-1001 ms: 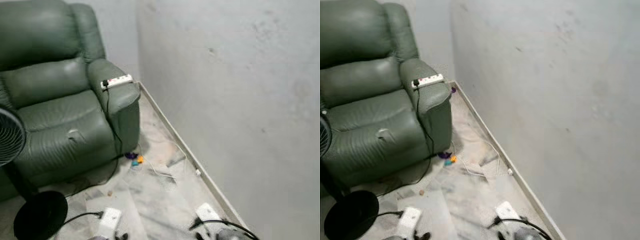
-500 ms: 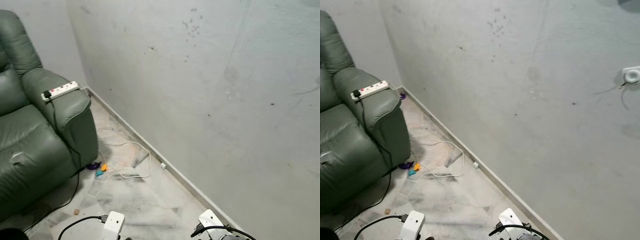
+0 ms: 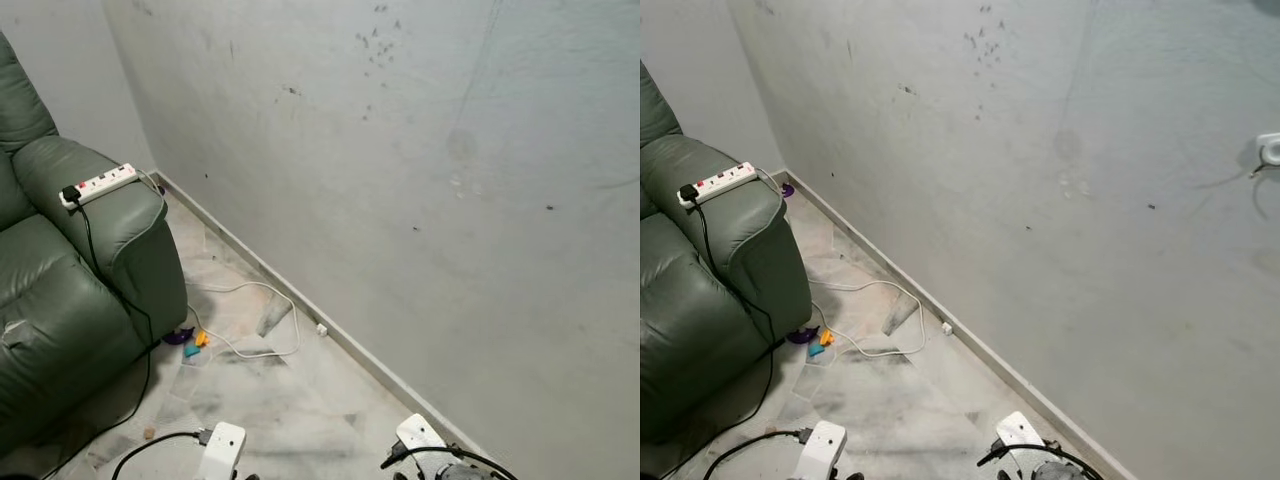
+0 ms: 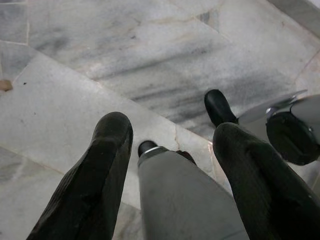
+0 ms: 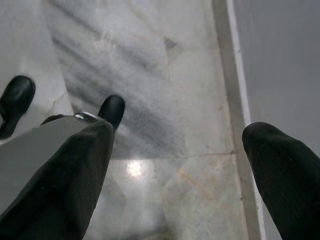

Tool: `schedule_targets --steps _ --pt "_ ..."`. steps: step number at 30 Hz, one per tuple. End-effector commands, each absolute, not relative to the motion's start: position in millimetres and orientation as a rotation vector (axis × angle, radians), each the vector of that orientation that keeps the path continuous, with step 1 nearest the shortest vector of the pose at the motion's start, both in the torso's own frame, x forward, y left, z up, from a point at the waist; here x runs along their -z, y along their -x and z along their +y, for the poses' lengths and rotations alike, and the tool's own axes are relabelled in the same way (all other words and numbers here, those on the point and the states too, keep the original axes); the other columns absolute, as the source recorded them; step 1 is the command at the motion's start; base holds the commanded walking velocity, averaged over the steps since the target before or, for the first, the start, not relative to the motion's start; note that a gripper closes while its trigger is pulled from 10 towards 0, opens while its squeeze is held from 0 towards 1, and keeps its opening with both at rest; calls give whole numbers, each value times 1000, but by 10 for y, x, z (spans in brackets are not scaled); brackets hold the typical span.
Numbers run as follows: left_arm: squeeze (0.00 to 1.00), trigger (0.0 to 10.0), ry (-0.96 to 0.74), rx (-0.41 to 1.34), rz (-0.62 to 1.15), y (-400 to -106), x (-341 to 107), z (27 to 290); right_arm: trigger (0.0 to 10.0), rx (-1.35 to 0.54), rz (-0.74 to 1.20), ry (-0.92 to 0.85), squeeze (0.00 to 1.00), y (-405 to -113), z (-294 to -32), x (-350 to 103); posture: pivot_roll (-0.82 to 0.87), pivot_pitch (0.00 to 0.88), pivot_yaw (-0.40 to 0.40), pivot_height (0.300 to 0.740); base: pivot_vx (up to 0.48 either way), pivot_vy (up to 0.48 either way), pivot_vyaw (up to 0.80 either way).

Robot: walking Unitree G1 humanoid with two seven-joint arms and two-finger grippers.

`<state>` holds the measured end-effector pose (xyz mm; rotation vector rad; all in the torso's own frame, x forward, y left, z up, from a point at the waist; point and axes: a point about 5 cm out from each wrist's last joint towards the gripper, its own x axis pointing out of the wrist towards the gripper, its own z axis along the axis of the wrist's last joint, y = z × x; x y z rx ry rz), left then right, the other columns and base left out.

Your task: Hang keys on a hook

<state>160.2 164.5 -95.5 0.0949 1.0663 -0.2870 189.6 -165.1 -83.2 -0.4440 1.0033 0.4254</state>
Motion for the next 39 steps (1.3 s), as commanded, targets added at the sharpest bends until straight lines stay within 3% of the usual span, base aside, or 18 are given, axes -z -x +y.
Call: schedule_targets --steps 1,12,39 --pt "0 10000 -96 298 1077 -1584 963 1627 10000 -414 1010 442 0 -1884 -1685 836 74 0 -28 740 0 0 -788" --pt "0 10000 -88 317 1074 -1584 959 1636 10000 -420 1006 436 0 -1880 -1662 838 75 0 -23 740 0 0 -214" --pt "0 10000 -81 322 1118 -1511 991 1629 10000 -400 1028 426 0 -1831 -1680 863 69 0 -23 740 0 0 -766"
